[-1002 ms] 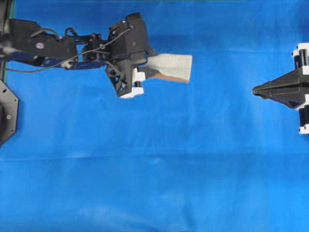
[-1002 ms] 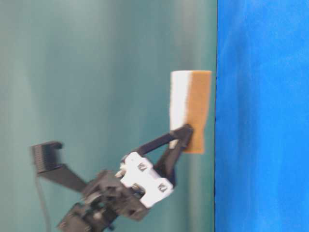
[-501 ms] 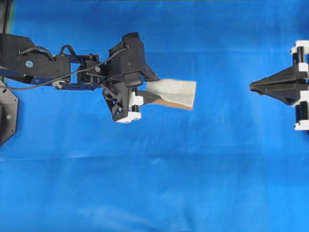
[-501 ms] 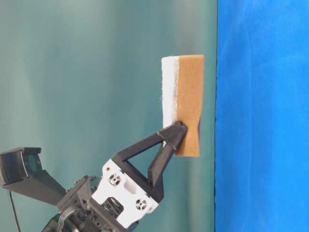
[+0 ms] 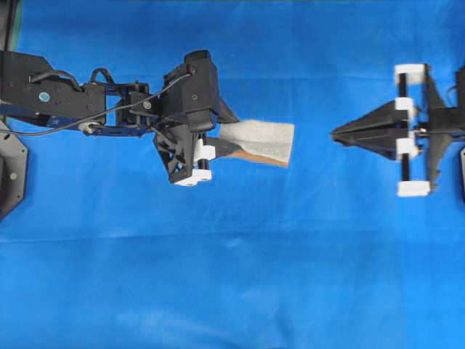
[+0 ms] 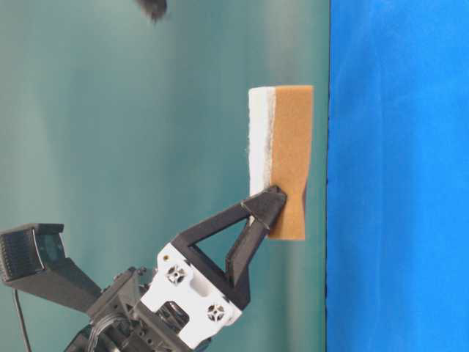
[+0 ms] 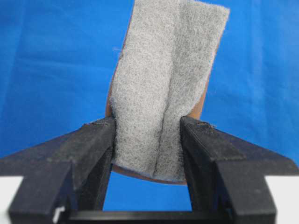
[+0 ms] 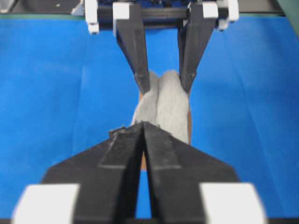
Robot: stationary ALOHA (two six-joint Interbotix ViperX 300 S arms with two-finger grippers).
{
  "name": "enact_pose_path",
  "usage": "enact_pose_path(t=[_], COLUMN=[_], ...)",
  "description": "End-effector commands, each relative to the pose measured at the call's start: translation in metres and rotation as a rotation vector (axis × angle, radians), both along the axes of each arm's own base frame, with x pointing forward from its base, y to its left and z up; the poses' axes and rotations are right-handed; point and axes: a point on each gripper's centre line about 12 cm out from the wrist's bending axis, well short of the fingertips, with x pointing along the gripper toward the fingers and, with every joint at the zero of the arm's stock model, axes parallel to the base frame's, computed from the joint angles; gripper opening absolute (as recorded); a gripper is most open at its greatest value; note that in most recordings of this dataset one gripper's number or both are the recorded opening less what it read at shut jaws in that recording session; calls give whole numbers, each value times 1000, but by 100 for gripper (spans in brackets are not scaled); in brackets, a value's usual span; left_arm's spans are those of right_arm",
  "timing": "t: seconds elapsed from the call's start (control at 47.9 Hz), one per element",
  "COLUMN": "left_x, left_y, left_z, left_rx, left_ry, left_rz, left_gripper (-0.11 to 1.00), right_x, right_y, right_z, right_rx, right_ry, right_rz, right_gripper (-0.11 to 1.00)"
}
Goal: Hand over the sponge with the left arm and wipe it with the right arm.
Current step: 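Move the right gripper to the sponge's free end and close on it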
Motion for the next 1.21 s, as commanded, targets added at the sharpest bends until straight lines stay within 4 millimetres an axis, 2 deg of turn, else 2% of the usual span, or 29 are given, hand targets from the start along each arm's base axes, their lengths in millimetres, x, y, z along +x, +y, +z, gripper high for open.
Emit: enact_pose_path(t=[0.0, 0.125, 0.167, 0.209, 0.396, 0.563, 1.189], left_x=[0, 0, 0, 0, 0, 0, 1], left_y=[-1, -1, -1, -1, -1, -1, -2], left_z=[13, 13, 13, 13, 13, 13, 13], left_rx=[0, 1, 4, 3, 3, 3, 8], left_ry=[-37, -35, -35, -35, -34, -34, -35], left_rz=[-1, -2, -4, -3, -3, -3, -8], left_gripper=[37, 35, 35, 35, 35, 35, 35], right_x=[19, 41, 47, 54, 80, 92, 106], right_y=[-1, -2, -2, -2, -5, -14, -20], right_z=[9, 2, -1, -3, -12, -20, -61], right_rx=[3, 4, 3, 5, 12, 16, 25], right_ry=[-11, 32, 49, 64, 130, 176, 298], right_rz=[-1, -1, 0, -1, -9, -32, -45], right_gripper=[22, 61, 69, 72, 72, 72, 72])
